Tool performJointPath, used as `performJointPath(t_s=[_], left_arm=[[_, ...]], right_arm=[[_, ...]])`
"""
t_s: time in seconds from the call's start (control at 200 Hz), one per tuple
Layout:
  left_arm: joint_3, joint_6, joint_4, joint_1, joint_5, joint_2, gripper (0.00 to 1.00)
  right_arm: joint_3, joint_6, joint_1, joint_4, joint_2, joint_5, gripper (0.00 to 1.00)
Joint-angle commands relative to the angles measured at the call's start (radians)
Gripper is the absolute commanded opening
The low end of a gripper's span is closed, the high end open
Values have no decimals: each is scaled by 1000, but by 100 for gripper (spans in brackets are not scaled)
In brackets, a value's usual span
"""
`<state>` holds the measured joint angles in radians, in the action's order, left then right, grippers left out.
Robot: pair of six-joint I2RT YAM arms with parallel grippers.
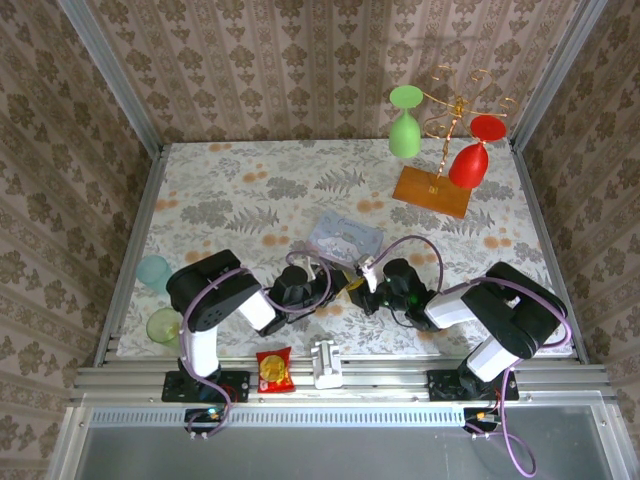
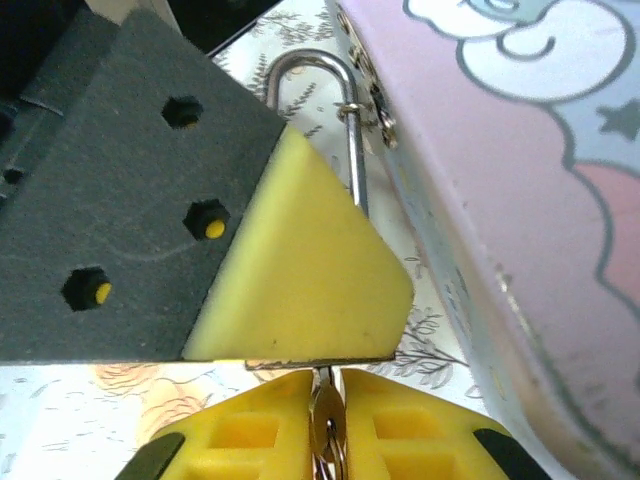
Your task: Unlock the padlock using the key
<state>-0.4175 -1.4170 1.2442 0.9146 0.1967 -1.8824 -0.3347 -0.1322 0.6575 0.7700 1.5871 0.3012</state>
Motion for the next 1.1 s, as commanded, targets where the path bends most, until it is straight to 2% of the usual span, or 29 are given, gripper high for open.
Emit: performJointPath(t_s=[0.0, 0.08, 0.27, 0.39, 0.48, 0.6, 0.725, 0.875, 1.095], left_arm=[[40, 60, 50, -14, -75, 52, 26], [63, 72, 50, -25, -97, 49, 33], [71, 112, 34, -37, -102, 52, 35], [63, 207, -160, -34, -136, 126, 21], [51, 268, -273, -35, -145, 176, 21], [16, 346, -408, -34, -151, 224, 21], [-32, 443, -541, -33, -155, 240, 19], [-51, 500, -600, -25, -170, 245, 18], [-131, 593, -703, 10, -176, 223, 25]], right_arm=[[23, -68, -13, 52, -34, 95, 14], [27, -78, -16, 43, -35, 90, 13], [30, -128, -35, 59, -14, 92, 13], [46, -198, -65, 105, -11, 151, 12], [59, -239, -85, 146, -15, 185, 13], [29, -243, -94, 67, -27, 224, 13], [-27, -302, -112, -12, 23, 336, 13], [-1, -399, -116, 80, 81, 365, 12], [-44, -452, -113, -56, 144, 362, 12]])
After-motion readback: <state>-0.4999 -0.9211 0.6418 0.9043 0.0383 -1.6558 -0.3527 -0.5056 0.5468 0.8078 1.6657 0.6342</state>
